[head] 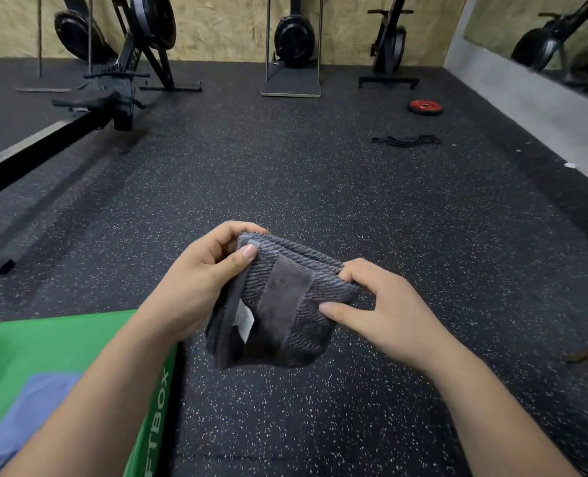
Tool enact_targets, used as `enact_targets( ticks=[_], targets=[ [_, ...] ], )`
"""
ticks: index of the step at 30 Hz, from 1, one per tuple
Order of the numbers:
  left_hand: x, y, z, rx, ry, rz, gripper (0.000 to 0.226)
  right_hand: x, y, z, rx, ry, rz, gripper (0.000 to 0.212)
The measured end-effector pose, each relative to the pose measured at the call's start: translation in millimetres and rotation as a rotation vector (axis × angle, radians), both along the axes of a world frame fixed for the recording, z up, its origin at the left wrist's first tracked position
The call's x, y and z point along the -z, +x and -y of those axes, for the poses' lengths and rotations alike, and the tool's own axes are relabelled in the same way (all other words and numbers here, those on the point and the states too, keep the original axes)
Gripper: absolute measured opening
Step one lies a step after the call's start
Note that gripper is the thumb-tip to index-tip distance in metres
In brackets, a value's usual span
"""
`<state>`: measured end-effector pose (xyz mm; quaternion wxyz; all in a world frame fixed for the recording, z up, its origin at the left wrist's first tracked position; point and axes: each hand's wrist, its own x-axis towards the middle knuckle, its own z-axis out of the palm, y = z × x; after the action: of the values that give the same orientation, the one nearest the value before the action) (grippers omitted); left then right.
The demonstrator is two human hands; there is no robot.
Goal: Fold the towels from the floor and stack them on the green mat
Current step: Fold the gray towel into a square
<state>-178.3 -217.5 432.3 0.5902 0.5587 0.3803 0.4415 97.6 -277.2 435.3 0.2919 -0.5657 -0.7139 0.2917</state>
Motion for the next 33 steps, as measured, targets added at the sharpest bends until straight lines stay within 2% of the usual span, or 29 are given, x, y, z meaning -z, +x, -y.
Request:
enact_targets(
  ticks=[5, 8, 11, 14, 16, 18, 20, 22, 24, 27, 30, 33],
  targets=[
    [19, -6, -17, -0.132, -0.026, -0.115, 0.017, -8, -9, 5, 0.02, -0.013, -0.168, 0.02],
    [30, 0, -22, -0.234, 0.002, -0.257, 0.01, -4, -17, 8, 0.075, -0.018, -0.242, 0.021],
    [36, 8, -22, -0.378, 0.123, -0.507, 0.029, 0, -20, 9, 0.098, 0.004, -0.198, 0.023],
    [31, 19, -14, -0.509, 0.242, -0.612, 0.043, 5, -21, 7, 0.119, 0.035, -0.086, 0.018],
    [25, 30, -7, -0.445, 0.356, -0.628, 0.037, 7, -23, 4, 0.126, 0.059, -0.001, 0.019],
    [21, 42, 2, -0.263, 0.439, -0.61, 0.024, 8, -26, 0, 0.134, 0.048, 0.024, 0.026],
    [19, 53, 7, -0.113, 0.45, -0.571, 0.011, 9, -29, -3, 0.148, 0.012, -0.005, 0.042],
    [20, 58, 9, -0.077, 0.438, -0.55, 0.003, 11, -31, -6, 0.173, -0.008, -0.023, 0.053],
    [23, 56, 7, -0.067, 0.431, -0.564, 0.018, 13, -33, -9, 0.178, -0.016, -0.016, 0.057],
    [26, 51, 5, -0.014, 0.455, -0.625, 0.029, 17, -40, -13, 0.143, -0.034, -0.011, 0.052],
    [25, 44, 1, -0.032, 0.432, -0.627, 0.028, 18, -51, -21, 0.113, -0.054, -0.022, 0.044],
    [23, 28, -1, -0.135, 0.377, -0.569, 0.028, 15, -68, -34, 0.078, -0.075, -0.061, 0.036]
  ],
)
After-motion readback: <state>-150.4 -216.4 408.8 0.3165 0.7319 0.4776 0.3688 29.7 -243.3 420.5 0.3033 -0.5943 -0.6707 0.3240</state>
